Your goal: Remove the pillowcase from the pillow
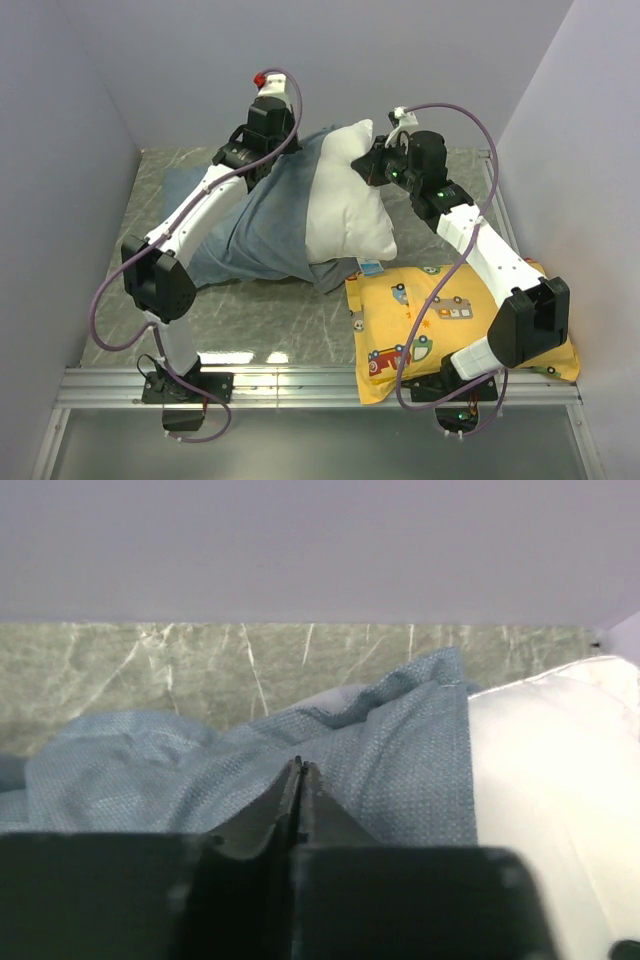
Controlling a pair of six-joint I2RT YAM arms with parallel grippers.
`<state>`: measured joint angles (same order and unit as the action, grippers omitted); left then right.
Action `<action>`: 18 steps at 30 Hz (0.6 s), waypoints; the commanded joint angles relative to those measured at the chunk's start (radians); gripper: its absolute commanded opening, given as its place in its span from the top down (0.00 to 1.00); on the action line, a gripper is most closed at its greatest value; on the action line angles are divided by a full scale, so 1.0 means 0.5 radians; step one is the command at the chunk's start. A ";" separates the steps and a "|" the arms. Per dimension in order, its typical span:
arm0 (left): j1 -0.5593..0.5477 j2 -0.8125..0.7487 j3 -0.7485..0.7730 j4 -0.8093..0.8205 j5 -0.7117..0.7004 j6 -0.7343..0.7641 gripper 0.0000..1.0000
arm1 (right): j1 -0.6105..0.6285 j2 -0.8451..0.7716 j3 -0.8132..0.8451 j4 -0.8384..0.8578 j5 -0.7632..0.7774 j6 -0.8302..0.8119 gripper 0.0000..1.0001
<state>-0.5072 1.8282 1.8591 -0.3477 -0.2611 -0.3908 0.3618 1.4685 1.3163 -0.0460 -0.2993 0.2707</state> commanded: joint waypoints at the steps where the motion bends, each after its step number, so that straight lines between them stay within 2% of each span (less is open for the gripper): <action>1: 0.045 0.083 0.123 -0.059 0.044 -0.016 1.00 | -0.015 -0.127 0.110 0.193 0.025 -0.038 1.00; 6: 0.161 0.035 0.047 -0.023 0.157 -0.096 1.00 | -0.055 -0.121 0.107 0.184 0.043 -0.023 1.00; 7: 0.174 0.022 0.028 -0.013 0.169 -0.099 0.95 | -0.058 -0.118 0.104 0.184 0.040 -0.020 1.00; 8: 0.183 0.010 0.000 -0.001 0.182 -0.099 0.88 | -0.055 -0.118 0.101 0.190 0.037 -0.020 1.00; 9: 0.195 -0.015 -0.009 0.011 0.185 -0.102 0.65 | -0.058 -0.118 0.098 0.190 0.037 -0.017 1.00; 11: 0.207 -0.039 -0.040 0.039 0.194 -0.111 0.37 | -0.055 -0.114 0.098 0.190 0.031 -0.014 1.00; 15: 0.211 -0.048 -0.034 0.060 0.221 -0.108 0.30 | -0.058 -0.117 0.098 0.190 0.037 -0.020 1.00; 18: 0.207 -0.058 -0.034 0.076 0.258 -0.111 0.29 | -0.058 -0.121 0.095 0.190 0.031 -0.014 1.00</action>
<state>-0.3973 1.8671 1.8362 -0.3630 -0.1726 -0.4397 0.3428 1.4689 1.3163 -0.0639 -0.2852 0.2710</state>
